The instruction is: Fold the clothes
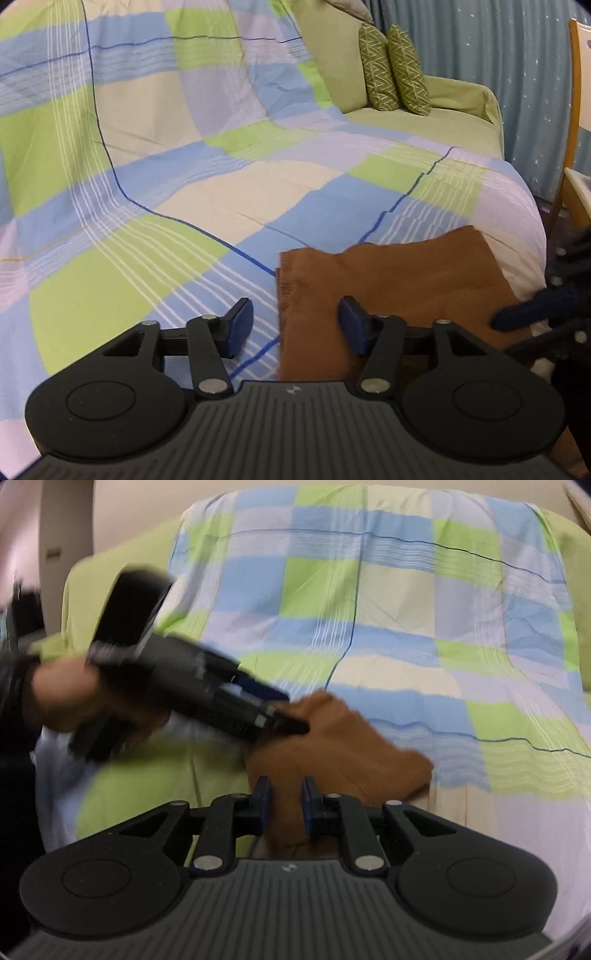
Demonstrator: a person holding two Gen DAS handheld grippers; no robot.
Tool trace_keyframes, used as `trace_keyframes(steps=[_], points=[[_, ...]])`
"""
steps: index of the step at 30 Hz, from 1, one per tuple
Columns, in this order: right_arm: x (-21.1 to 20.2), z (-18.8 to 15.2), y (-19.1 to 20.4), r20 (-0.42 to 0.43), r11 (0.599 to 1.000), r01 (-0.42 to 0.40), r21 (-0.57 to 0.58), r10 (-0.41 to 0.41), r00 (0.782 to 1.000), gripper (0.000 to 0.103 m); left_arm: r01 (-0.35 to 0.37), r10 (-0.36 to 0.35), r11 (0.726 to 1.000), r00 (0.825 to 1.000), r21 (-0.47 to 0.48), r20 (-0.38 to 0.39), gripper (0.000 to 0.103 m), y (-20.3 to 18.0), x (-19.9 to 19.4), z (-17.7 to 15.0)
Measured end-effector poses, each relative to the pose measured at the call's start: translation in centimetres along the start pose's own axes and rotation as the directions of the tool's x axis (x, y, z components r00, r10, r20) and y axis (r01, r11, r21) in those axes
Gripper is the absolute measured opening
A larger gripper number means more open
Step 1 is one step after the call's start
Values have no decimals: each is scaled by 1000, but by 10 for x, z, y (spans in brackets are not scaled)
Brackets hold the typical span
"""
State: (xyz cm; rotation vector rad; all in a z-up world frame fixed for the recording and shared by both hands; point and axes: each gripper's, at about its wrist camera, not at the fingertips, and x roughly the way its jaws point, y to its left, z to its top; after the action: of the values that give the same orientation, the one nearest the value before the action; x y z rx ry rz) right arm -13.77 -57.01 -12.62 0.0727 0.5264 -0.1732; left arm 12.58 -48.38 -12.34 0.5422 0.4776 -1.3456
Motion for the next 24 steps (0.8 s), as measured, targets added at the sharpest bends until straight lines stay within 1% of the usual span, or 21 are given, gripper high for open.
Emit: trace_keyframes(steps=[4, 7, 9, 12, 13, 14, 16, 18, 21, 24], points=[[-10, -7, 0, -16, 1000, 0, -12, 0, 1000, 13, 11, -11, 1000, 1000, -6, -5, 62, 3, 4, 1], [-18, -6, -3, -24, 1000, -4, 16, 5, 1000, 13, 9, -9, 1000, 1000, -11, 0, 60, 3, 0, 2], [-29, 8, -3, 27, 1000, 13, 24, -13, 1000, 13, 7, -7, 999, 1000, -41, 17, 57, 6, -10, 5], [-26, 21, -7, 64, 999, 36, 26, -38, 997, 14, -2, 7, 997, 998, -79, 63, 56, 7, -25, 8], [-23, 23, -10, 66, 999, 42, 24, -43, 997, 14, 5, 1, 997, 997, -83, 73, 56, 6, -28, 10], [-16, 24, -13, 62, 999, 50, 16, -51, 997, 14, 9, -5, 998, 998, -69, 67, 56, 5, -24, 11], [0, 22, -16, 28, 999, 49, 7, -49, 998, 14, 8, -7, 999, 999, -41, 46, 55, 3, -15, 11], [12, 14, -20, -11, 999, 37, 5, -37, 999, 15, 14, -13, 1000, 1000, -25, 22, 56, 4, 6, 11], [7, 11, -25, 0, 999, 35, 37, -35, 999, 15, 6, -4, 998, 1000, -57, 29, 57, 13, 17, 15], [1, 4, -31, 15, 996, 39, 77, -40, 999, 15, -19, 21, 998, 999, -52, 32, 58, 20, 25, 18]])
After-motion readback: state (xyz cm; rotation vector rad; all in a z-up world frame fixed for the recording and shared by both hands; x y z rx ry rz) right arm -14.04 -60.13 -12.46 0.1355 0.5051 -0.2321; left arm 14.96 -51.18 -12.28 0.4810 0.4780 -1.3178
